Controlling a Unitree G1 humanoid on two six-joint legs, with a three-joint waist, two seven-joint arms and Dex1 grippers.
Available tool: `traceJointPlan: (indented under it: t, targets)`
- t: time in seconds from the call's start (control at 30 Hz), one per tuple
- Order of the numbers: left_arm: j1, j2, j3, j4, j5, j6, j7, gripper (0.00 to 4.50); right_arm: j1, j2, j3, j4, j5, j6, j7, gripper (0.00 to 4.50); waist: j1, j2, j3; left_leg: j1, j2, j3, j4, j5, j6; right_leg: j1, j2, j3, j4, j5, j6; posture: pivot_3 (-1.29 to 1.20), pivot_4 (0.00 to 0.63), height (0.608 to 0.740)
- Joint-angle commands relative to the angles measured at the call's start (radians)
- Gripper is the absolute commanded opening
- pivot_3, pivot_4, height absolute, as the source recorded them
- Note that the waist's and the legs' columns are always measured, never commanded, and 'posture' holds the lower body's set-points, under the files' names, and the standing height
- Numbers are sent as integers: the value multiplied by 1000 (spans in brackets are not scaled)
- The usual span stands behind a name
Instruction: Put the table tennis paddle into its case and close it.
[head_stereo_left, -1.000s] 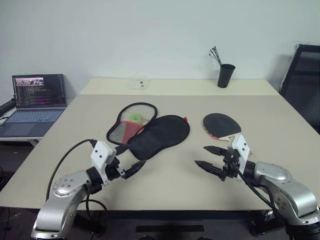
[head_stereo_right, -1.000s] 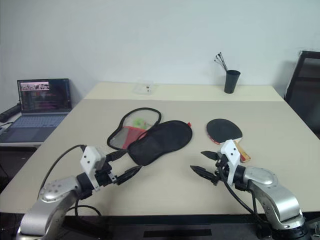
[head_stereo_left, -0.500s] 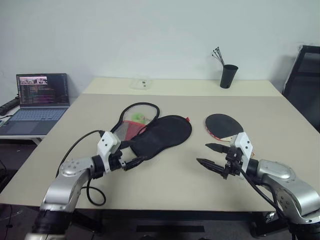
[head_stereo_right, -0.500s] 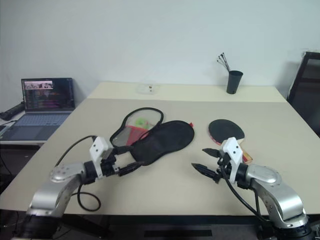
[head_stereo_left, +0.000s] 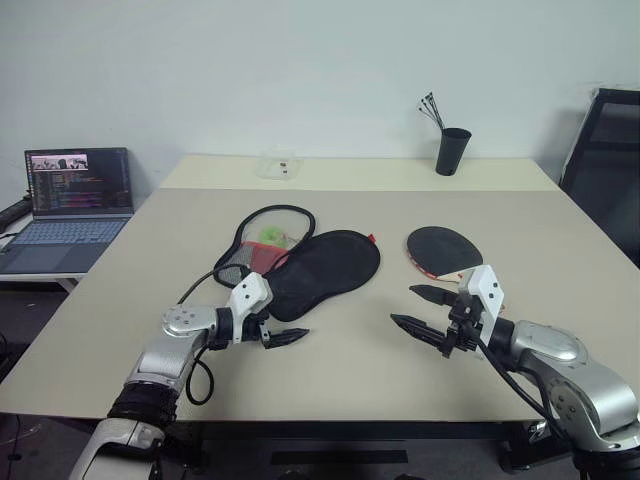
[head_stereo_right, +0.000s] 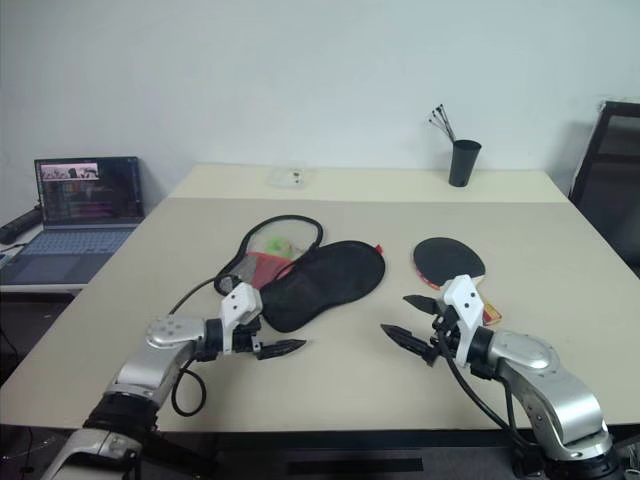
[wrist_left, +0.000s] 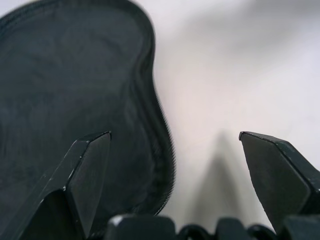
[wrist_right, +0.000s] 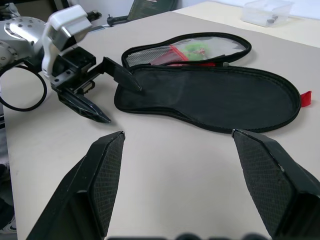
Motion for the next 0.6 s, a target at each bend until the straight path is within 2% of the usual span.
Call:
traceJointPlan:
  t: [0.03,0.17,0.27,0.6]
  targets:
    - [-14,-18,-11,10,24,-43,3,4500,2,2,-9,-47,6,-18,-11,3752,0,0,0,0,0,0,0,0,0,0,0,0,0,0,0,0,150,740]
    - [-5,-30,-10,8,25,-37,-9,4500,4,-3,-13,-49,6,-17,-17,3752,0,0,0,0,0,0,0,0,0,0,0,0,0,0,0,0,150,740]
    - [-2,-36,1,2,11,-14,-9,3863,-3,-6,-19,-47,3,-17,-24,3818,0,0,0,0,0,0,0,0,0,0,0,0,1,0,0,0,150,740]
    - [50,-2,71,-53,-14,50,33,220,-3,-22,-54,-39,12,-19,-38,3818,-1,0,0,0,0,0,0,0,0,0,0,0,1,0,0,0,150,740]
